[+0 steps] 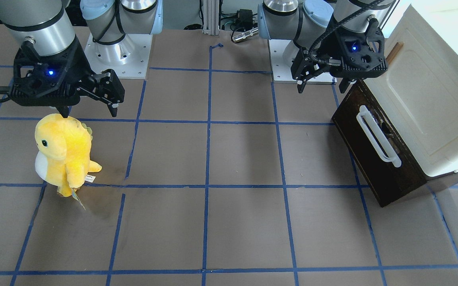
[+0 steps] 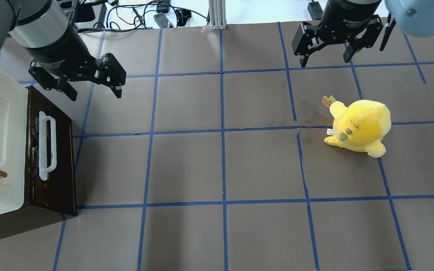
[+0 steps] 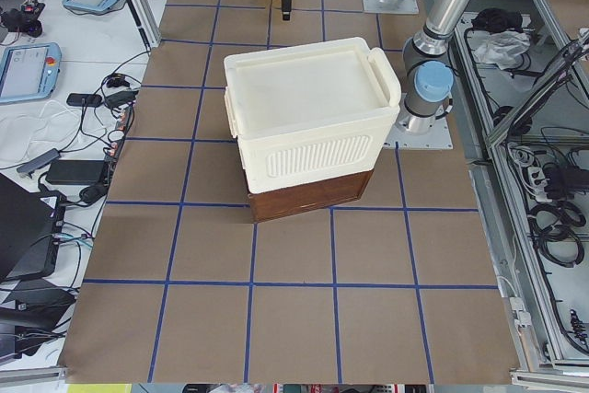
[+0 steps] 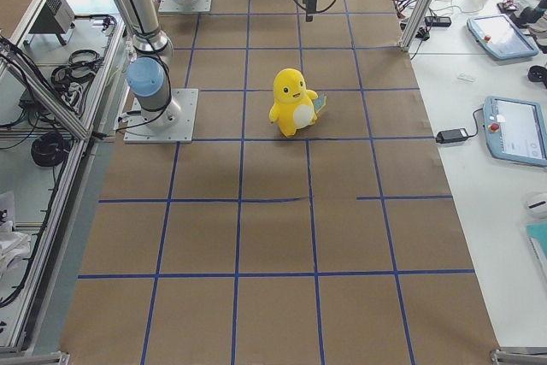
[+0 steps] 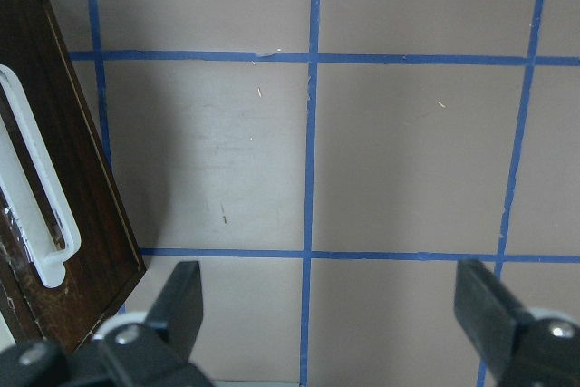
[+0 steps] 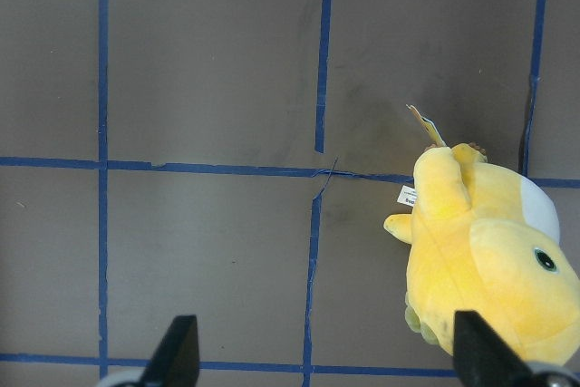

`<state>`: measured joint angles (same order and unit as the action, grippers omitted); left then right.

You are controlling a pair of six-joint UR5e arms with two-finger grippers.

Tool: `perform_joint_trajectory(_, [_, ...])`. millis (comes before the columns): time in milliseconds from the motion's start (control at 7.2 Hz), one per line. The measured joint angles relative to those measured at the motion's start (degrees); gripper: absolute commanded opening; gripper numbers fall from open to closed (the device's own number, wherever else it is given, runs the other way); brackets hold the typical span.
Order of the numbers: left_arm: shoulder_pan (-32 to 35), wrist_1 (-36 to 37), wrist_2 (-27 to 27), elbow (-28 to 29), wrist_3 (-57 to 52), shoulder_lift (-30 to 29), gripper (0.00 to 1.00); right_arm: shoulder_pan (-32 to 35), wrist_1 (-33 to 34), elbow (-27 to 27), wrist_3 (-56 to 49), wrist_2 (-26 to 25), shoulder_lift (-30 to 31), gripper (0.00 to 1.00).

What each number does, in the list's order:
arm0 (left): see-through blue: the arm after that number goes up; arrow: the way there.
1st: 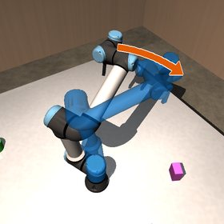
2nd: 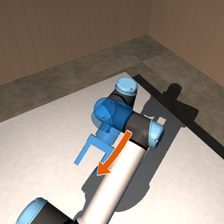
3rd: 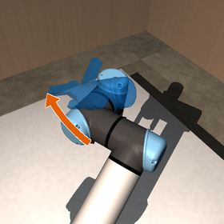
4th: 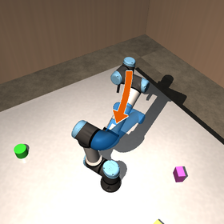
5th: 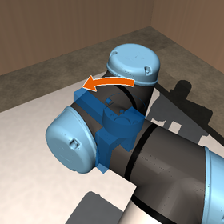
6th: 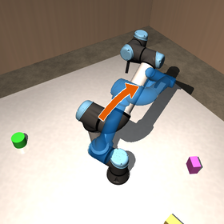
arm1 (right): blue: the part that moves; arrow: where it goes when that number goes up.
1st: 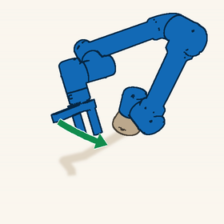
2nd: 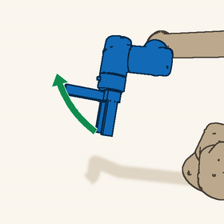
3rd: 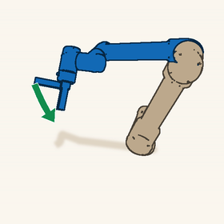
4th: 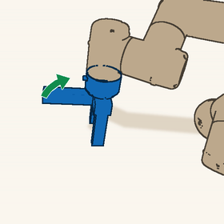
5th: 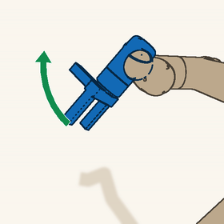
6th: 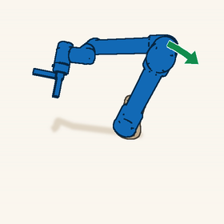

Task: Pull drawer sideways
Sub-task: 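Lower the left gripper toward the white handle of the wooden drawer, then reach the left gripper down and close it on the white drawer handle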

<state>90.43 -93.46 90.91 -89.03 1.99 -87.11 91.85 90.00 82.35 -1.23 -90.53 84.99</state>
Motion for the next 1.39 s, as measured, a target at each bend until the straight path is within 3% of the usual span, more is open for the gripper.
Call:
perform_joint_trajectory(972, [0.1,0.0,0.1,-0.1,0.1,-0.6,1.00,0.0,0.0,0.0,0.0,0.0,0.0,1.00])
perform_joint_trajectory(1389, [1.0,0.1,2.2,-2.6,0.8,-4.8,1.00,0.0,0.0,0.0,0.0,0.0,0.0,1.00])
